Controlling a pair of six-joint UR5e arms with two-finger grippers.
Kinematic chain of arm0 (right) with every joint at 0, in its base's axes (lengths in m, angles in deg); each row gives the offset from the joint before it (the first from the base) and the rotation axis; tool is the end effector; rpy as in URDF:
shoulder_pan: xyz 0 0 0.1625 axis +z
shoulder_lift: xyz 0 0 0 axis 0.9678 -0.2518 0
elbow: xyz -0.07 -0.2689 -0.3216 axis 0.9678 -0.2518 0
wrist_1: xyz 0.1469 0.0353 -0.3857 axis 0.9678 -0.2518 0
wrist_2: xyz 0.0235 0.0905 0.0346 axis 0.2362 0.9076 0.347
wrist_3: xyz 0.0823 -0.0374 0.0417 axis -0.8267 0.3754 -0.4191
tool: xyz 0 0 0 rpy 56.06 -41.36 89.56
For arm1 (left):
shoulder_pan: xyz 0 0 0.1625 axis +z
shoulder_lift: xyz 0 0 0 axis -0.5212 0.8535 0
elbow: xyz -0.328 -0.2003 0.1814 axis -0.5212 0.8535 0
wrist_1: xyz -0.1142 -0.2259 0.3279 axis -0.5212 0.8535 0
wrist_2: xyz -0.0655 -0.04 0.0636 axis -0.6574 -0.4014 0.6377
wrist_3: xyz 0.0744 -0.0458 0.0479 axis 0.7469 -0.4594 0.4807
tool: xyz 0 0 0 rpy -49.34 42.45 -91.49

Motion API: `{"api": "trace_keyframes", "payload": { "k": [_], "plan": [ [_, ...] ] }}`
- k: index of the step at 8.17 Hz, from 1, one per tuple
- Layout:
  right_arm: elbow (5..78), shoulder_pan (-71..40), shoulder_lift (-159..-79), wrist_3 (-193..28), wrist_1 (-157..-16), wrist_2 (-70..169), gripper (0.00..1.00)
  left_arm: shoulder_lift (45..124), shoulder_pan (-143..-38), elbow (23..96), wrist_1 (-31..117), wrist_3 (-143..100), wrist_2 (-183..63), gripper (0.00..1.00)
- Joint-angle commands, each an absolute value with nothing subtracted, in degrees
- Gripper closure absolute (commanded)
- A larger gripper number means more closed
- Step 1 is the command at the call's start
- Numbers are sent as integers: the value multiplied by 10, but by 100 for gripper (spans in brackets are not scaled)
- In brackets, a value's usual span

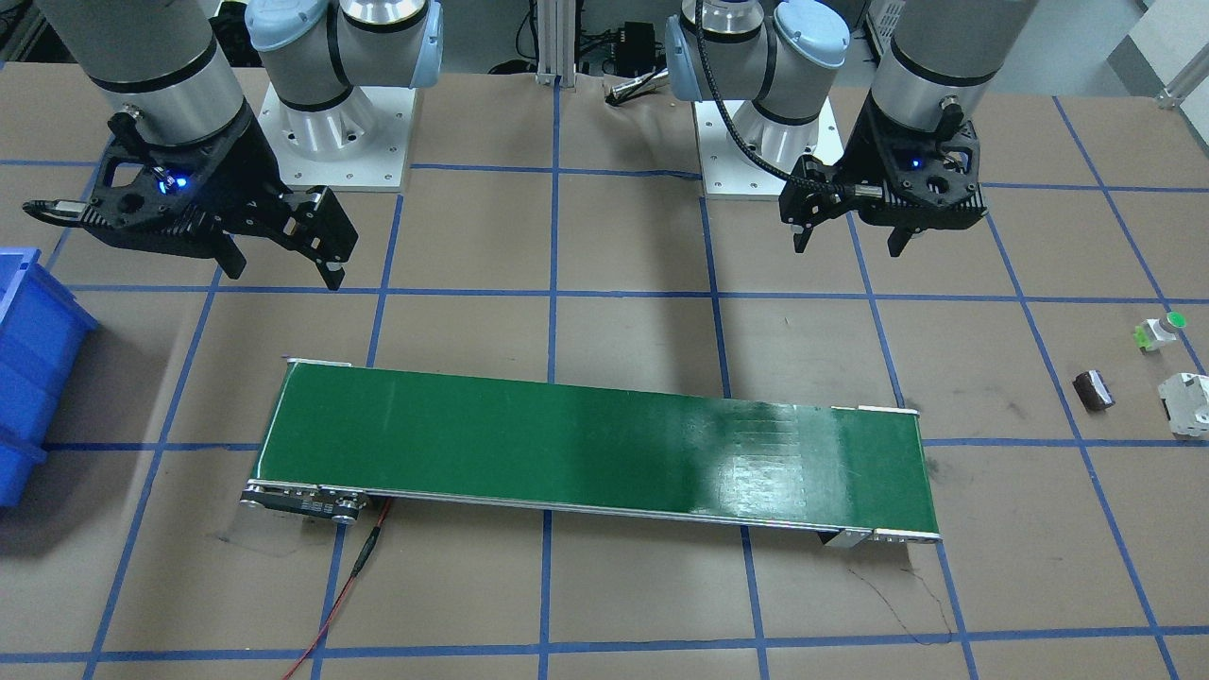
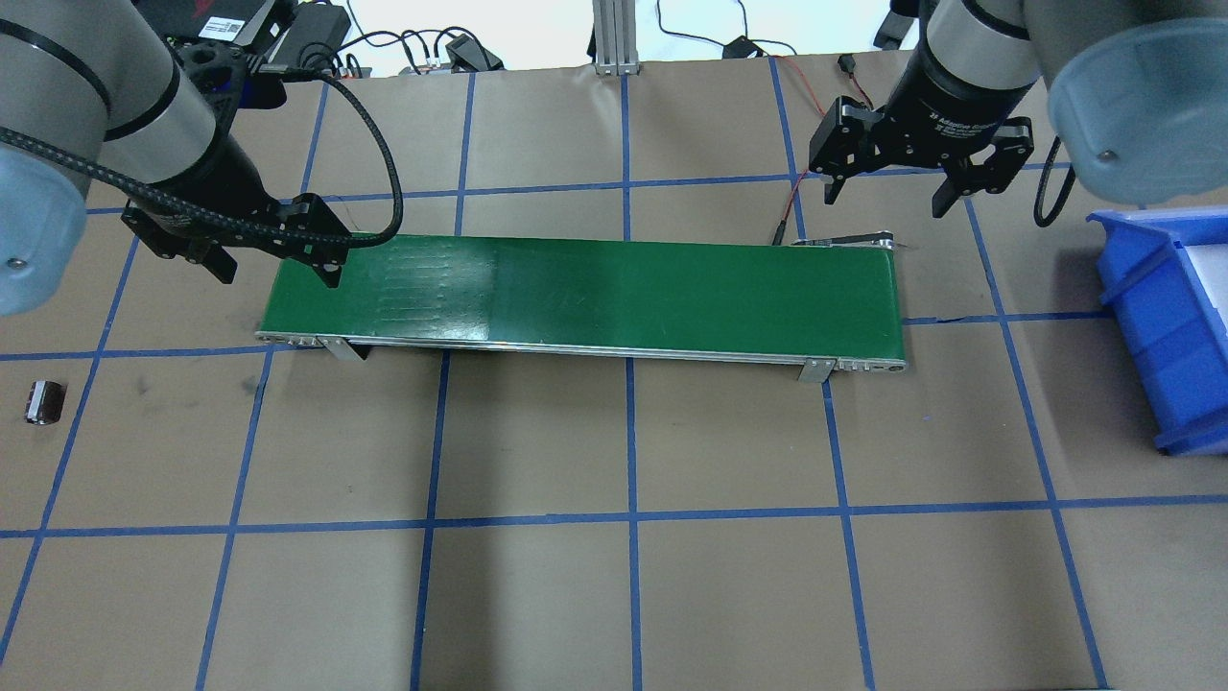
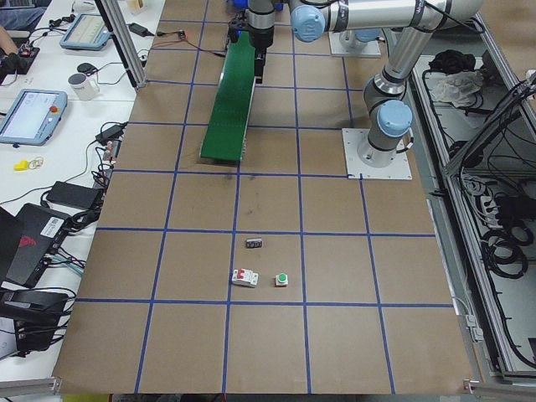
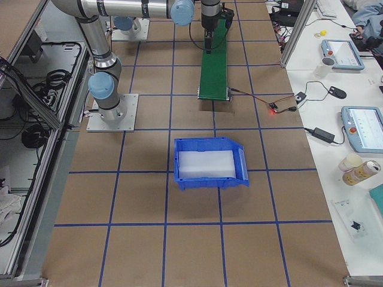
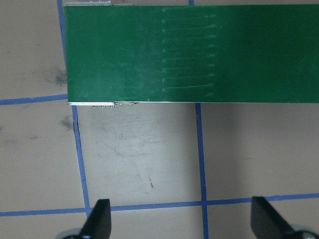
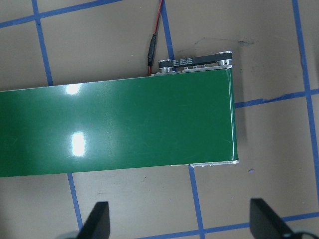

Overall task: Move capacitor from left to right
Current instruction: 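Move the left gripper down to the brown capacitor beside the conveyor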

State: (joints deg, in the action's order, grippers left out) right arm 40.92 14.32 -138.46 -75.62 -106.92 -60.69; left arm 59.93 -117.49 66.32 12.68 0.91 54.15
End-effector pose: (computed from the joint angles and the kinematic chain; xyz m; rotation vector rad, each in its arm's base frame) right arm 0.1357 -0.5042 0.4756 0.2693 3.0740 -0.1055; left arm -0.0969 -0.4660 0.4686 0.1063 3.0889 -0.0311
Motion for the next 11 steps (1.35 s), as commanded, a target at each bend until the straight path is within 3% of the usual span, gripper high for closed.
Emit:
{"api": "trace_keyframes", "payload": {
  "k": [1,6,11],
  "plan": [
    [409,143,-1385,-756,-1069,-608,0,599,-1175,663,129,17,544,0],
    [409,143,-1385,-756,-1069,-607,0,620,-1022,670,92,119,646,0],
    [409,143,-1386,-756,-1076,-606,0,725,-814,671,-21,323,591,0]
  ]
}}
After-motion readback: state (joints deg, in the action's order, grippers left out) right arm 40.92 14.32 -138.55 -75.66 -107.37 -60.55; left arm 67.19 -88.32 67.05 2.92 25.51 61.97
